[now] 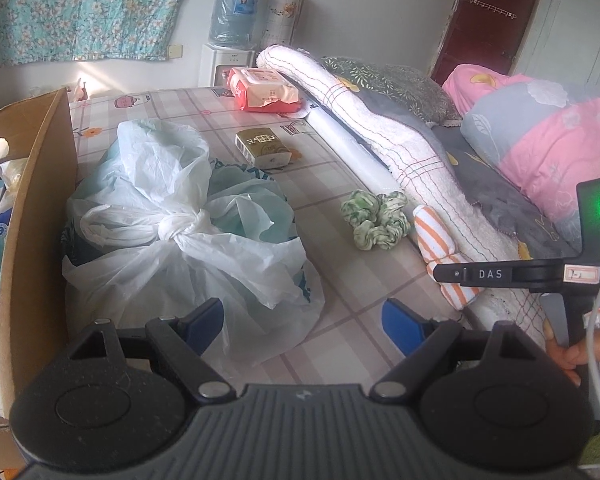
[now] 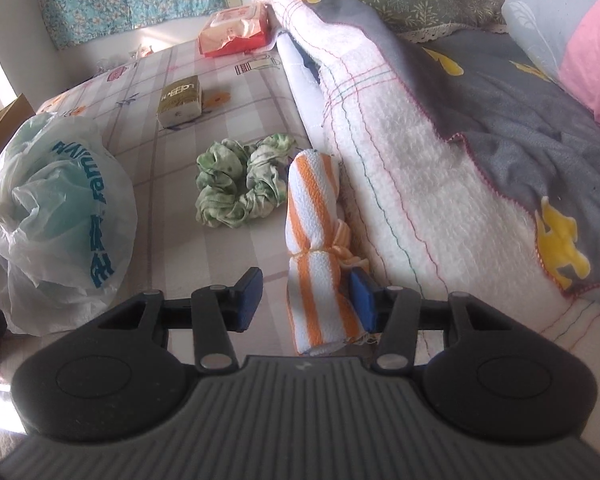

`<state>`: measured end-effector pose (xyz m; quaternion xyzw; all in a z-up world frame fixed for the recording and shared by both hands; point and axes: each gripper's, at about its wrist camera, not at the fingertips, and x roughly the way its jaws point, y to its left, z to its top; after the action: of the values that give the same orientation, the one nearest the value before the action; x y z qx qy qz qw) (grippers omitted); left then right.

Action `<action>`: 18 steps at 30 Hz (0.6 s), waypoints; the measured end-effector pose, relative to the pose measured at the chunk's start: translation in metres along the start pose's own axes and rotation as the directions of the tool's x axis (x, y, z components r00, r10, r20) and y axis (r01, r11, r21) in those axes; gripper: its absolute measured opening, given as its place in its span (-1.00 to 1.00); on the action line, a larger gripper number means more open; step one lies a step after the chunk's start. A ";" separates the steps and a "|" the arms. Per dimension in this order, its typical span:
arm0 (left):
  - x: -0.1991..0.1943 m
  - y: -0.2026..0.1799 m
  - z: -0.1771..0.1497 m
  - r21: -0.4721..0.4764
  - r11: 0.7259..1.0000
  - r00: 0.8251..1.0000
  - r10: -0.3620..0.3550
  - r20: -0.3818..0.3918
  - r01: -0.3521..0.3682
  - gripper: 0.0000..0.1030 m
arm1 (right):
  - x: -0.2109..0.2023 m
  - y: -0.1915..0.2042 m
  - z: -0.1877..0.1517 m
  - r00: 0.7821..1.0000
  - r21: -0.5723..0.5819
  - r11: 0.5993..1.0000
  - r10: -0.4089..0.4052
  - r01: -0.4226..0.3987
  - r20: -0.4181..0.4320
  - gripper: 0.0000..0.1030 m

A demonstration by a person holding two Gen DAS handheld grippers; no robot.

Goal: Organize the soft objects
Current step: 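Close the right gripper on the orange-and-white striped towel and lift it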

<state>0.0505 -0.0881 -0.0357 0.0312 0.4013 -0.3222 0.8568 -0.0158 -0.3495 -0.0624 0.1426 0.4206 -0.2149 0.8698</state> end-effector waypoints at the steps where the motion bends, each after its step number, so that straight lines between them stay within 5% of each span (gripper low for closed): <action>1: 0.000 0.000 -0.001 -0.002 1.000 1.000 -0.001 -0.001 0.001 0.70 | -0.001 -0.001 0.000 1.000 0.006 1.000 -0.006 0.006 0.003 -0.28; 3: 0.000 0.000 -0.001 -0.006 1.000 1.000 -0.006 -0.004 0.006 0.70 | -0.003 -0.009 0.000 1.000 0.060 0.998 0.022 -0.023 0.002 -0.44; 11: 0.000 -0.003 -0.004 -0.009 0.999 0.999 -0.035 -0.005 0.035 0.70 | -0.014 -0.032 -0.011 0.983 0.247 0.953 0.184 -0.175 -0.014 -0.55; 18: 0.003 -0.005 -0.007 -0.017 0.998 0.997 -0.067 -0.029 0.066 0.70 | -0.010 -0.022 -0.029 0.908 0.364 0.856 0.416 -0.368 -0.061 -0.57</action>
<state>0.0442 -0.0910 -0.0418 0.0159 0.4172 -0.3468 0.8399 -0.0522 -0.3534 -0.0735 0.3896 0.3972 -0.0930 0.8257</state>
